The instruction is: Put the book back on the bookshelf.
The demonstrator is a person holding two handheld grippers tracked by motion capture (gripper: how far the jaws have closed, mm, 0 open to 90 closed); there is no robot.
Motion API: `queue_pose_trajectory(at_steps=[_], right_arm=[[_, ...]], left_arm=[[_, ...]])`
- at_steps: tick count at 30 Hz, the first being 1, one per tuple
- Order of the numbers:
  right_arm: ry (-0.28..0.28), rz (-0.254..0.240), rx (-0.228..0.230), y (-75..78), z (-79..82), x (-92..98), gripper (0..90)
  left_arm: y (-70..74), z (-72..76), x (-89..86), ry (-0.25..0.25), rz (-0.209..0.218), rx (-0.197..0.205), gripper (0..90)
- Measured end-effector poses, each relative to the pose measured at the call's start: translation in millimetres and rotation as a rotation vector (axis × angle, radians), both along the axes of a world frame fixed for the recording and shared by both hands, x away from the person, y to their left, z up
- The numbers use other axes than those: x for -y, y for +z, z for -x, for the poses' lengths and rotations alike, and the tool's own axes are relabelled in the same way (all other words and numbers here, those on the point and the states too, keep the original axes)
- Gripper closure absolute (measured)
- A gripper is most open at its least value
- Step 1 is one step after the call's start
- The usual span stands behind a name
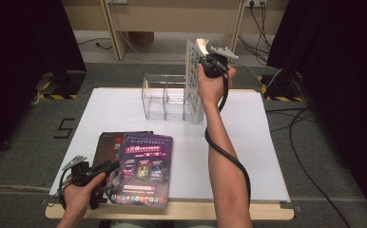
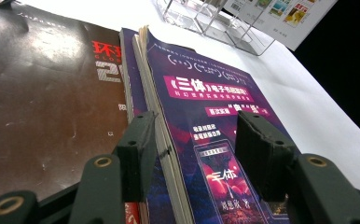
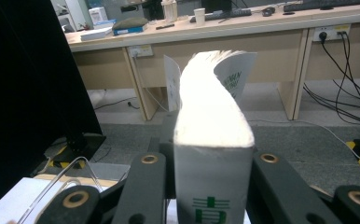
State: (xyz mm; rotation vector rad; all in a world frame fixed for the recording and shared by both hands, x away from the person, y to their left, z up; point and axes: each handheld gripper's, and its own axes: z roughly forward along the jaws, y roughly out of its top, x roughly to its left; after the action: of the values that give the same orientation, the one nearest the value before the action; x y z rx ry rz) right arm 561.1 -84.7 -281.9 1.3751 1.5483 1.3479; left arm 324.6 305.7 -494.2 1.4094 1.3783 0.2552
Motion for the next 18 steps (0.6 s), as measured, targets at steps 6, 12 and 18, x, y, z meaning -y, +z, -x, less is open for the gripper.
queue_pose_trajectory(at_steps=[6,12,18], right_arm=[[-0.001,-0.001,0.003,1.0,-1.7,-1.1,74.6],[-0.006,0.006,0.009,-1.9,-2.4,-2.2,74.6],[-0.011,0.013,-0.004,-14.8,-1.6,-3.1,74.5]], left_arm=[[-0.1,-0.1,0.6,-0.002,-0.001,0.001,47.9],[-0.2,0.1,0.6,-0.003,-0.001,0.001,47.9],[-0.2,0.3,0.6,-0.006,-0.003,0.002,47.9]])
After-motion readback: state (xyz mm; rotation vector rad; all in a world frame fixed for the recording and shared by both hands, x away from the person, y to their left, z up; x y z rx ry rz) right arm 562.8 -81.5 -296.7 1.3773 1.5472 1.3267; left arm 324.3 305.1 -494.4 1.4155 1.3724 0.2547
